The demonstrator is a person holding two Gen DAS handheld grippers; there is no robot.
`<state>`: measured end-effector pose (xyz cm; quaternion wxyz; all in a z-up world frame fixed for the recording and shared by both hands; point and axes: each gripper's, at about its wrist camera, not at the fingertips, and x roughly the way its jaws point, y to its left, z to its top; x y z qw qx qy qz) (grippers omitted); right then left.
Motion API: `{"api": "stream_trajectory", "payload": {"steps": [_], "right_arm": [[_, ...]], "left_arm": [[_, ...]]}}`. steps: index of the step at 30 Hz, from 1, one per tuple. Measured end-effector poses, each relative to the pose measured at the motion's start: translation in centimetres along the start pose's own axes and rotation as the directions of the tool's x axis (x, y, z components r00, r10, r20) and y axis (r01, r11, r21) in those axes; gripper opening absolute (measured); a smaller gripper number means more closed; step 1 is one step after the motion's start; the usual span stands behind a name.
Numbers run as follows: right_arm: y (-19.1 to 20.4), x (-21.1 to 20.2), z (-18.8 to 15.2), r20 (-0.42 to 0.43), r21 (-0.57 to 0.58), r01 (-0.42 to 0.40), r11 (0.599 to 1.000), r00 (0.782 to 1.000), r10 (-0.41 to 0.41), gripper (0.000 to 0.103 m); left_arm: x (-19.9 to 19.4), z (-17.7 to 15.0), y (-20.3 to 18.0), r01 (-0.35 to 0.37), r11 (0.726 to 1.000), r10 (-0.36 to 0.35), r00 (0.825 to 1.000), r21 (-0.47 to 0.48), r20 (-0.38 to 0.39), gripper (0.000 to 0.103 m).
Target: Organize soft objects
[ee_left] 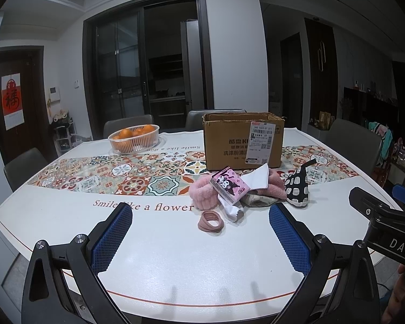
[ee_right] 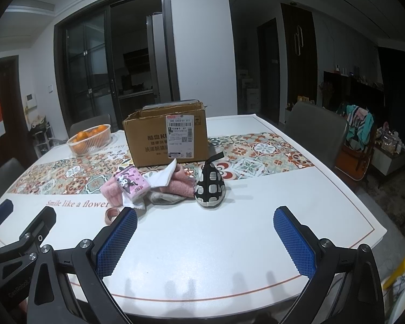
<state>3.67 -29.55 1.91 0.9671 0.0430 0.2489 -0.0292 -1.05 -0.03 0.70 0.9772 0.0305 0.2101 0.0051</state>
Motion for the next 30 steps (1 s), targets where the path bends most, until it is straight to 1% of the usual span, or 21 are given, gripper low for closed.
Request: {"api": "stream_trajectory", "payload": {"steps": [21,26,30], "right_arm": [[0.1,0.1,0.3,-0.003,0.0,0.002,1.0,1.0,-0.002,0.103],[0.2,1.0,0.1,-0.01,0.0,0.006,1.0,1.0,-0.006,0.103],[0.4,2.2,0.0,-0.002,-0.014,0.015,1.0,1.0,-0.015,0.102]], "left_arm": [[0.1,-0.1,0.0,0.006,1.0,-0.006,1.0,-0.003,-0.01,0.103],[1.1,-0.3,0.2,0.022,1.0,-0.023,0.999,-0.008,-0.037,0.103],[2.5,-0.7,0.0,0.013,1.0,-0.013,0.999,0.002,-0.047,0.103]]}}
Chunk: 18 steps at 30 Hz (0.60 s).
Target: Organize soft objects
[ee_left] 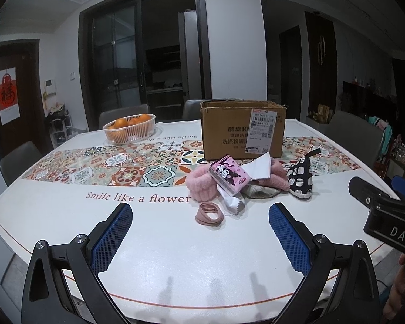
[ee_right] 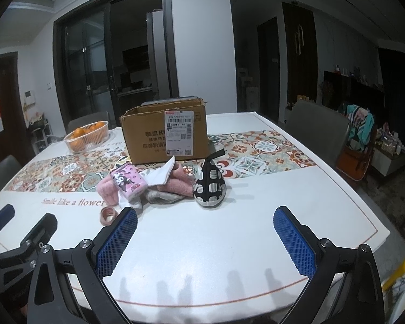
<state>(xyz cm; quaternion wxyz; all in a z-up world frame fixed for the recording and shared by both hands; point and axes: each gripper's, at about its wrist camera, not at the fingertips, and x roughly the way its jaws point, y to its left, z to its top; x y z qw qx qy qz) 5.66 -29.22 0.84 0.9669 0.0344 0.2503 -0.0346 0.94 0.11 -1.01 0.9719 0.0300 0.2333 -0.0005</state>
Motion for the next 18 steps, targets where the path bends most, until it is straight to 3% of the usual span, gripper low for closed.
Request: {"api": "stream_trajectory", "payload": {"steps": [10,18], "right_arm": [[0.7,4.3,0.7,-0.016,-0.017,-0.008,1.0,1.0,0.008,0.102],[1.0,8.5,1.0,-0.081,-0.024,-0.009,1.0,0.997,0.007,0.095]], "left_arm": [[4.2,0.0,0.3,-0.028,0.999,0.026,0.998,-0.03,-0.062,0.097],[8.0,-0.5,0.3,-0.04,0.998,0.034,0.989,-0.039,-0.143,0.088]]}}
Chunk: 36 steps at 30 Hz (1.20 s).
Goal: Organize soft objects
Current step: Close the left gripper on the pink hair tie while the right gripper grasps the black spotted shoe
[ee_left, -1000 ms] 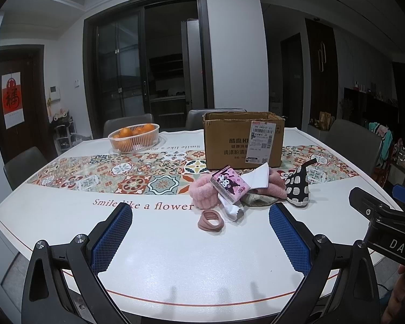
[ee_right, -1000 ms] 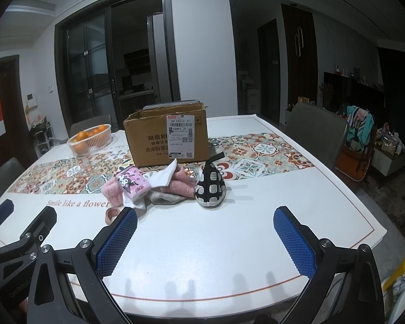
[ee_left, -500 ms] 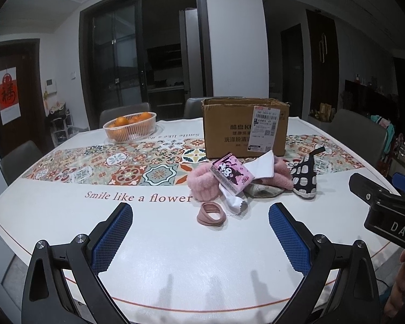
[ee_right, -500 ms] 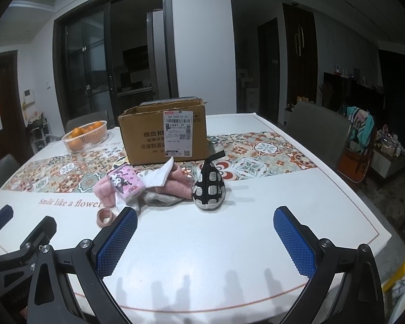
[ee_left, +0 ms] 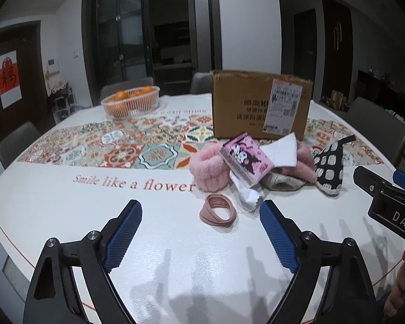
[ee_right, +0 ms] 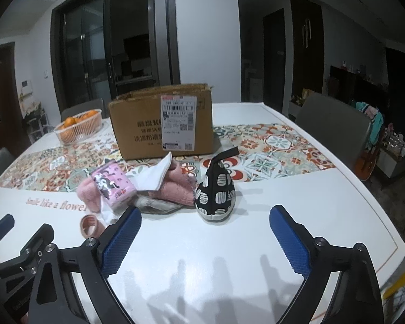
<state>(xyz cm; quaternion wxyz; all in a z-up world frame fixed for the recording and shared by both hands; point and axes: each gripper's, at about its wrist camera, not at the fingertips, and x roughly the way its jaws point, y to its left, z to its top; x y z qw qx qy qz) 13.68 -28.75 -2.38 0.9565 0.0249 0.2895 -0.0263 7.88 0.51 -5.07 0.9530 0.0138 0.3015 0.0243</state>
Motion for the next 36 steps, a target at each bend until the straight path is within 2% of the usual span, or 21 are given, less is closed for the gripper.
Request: {"api": "stream_trajectory", "payload": {"steps": [9,19,28,33,36], "right_arm": [[-0.4,4.4,-0.4,-0.107,-0.004,0.004,1.0,0.994,-0.004,0.086],[-0.5,8.7,-0.4,-0.198,0.005,0.005,1.0,0.98,-0.004,0.081],[-0.6,11.2,0.2,-0.241,0.013,0.026,1.0,0.97,-0.022,0.076],[-0.5,12.2,0.7,-0.238,-0.005,0.05,0.999,0.97,-0.05,0.073],[-0.7,12.7,0.7,-0.243,-0.011,0.06,0.998,0.968,-0.061,0.068]], "left_arm": [[4.1,-0.6,-0.7,0.003,1.0,-0.004,0.992,-0.003,-0.127,0.084],[8.0,-0.5,-1.0,0.002,1.0,-0.002,0.975,-0.003,-0.224,0.078],[10.4,0.0,-1.2,0.016,1.0,-0.02,0.96,-0.017,-0.278,0.068],[11.1,0.2,-1.3,0.017,1.0,-0.021,0.958,-0.017,-0.288,0.06],[11.3,0.2,-1.3,0.017,1.0,-0.019,0.957,-0.009,-0.29,0.05]]}}
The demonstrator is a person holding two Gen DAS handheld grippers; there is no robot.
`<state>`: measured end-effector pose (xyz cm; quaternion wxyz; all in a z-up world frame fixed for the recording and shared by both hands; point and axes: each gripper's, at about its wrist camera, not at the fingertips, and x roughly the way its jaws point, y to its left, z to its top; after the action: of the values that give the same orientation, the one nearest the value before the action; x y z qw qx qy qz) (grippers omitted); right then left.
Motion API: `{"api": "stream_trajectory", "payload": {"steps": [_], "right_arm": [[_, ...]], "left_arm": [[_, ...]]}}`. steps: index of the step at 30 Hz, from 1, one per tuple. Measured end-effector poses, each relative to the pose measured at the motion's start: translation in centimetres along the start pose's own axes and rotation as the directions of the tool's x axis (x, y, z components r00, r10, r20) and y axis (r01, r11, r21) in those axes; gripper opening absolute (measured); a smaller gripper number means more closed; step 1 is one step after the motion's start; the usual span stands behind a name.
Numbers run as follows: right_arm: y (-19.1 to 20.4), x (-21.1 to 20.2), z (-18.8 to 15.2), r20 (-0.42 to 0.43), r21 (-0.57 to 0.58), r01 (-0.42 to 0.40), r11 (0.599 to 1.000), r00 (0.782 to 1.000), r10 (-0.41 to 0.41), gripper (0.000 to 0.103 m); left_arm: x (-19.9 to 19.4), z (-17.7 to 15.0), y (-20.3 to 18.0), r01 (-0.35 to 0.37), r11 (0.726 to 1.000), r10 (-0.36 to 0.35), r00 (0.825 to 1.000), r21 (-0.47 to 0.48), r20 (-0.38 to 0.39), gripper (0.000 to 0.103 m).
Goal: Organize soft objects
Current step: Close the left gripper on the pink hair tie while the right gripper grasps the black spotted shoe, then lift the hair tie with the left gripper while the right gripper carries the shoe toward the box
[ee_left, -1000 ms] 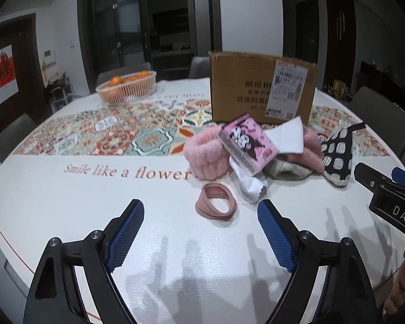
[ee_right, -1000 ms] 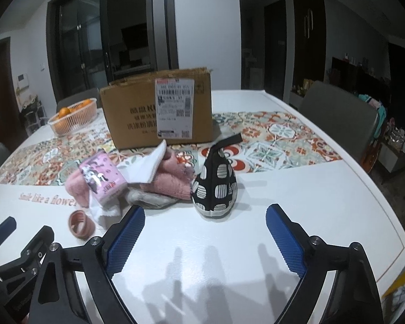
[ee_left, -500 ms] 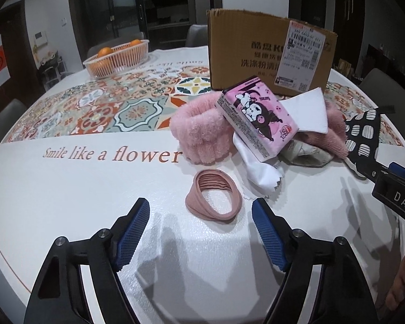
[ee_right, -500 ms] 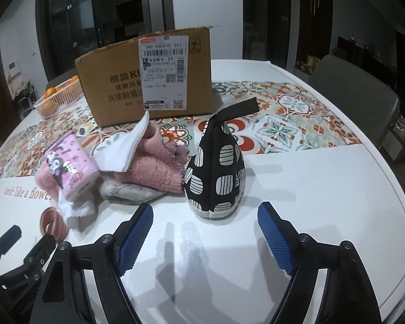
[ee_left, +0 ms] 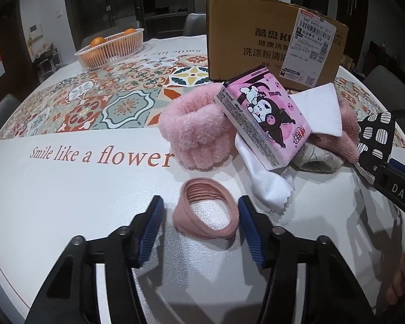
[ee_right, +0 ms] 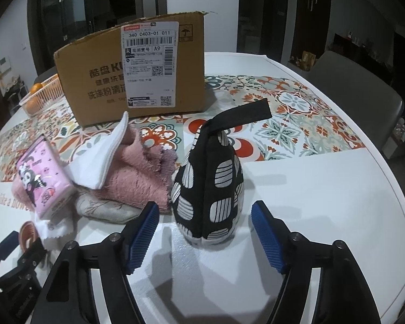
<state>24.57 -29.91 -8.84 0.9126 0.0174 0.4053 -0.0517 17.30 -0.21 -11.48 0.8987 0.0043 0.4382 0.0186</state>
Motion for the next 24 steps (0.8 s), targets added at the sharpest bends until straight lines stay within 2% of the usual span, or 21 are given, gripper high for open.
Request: {"api": "stream_trajectory", "payload": {"steps": [2,4,8,11,17,24], "right_arm": [[-0.1,0.3,0.1,-0.006,0.0,0.003,1.0,1.0,-0.003,0.062],[-0.1,0.5,0.1,-0.01,-0.003,0.0,1.0,1.0,0.0,0.056],[0.0,0.5,0.0,-0.005,-0.008,-0.006,1.0,1.0,0.006,0.038],[0.1,0.3,-0.1,-0.001,-0.009,-0.011,1.0,1.0,0.011,0.03],[-0.1,-1.2,-0.2,0.03,0.0,-0.019,1.0,0.999,0.019,0.026],[-0.3,-3.7,-0.5,0.065,0.009,-0.036,0.999,0.997,0.035,0.026]], "left_arm": [[0.1,0.1,0.0,0.003,1.0,-0.003,1.0,0.003,-0.004,0.042],[0.2,0.1,0.0,0.007,1.0,-0.007,1.0,0.003,-0.002,0.039],[0.1,0.1,0.1,0.011,1.0,-0.011,1.0,0.0,-0.002,0.028],[0.0,0.1,0.1,0.022,1.0,-0.022,1.0,0.0,-0.003,0.025],[-1.3,0.0,-0.2,0.051,0.999,-0.052,0.998,0.015,0.032,0.019],[-3.9,0.2,-0.5,0.08,0.995,-0.085,0.991,0.054,0.099,0.018]]}}
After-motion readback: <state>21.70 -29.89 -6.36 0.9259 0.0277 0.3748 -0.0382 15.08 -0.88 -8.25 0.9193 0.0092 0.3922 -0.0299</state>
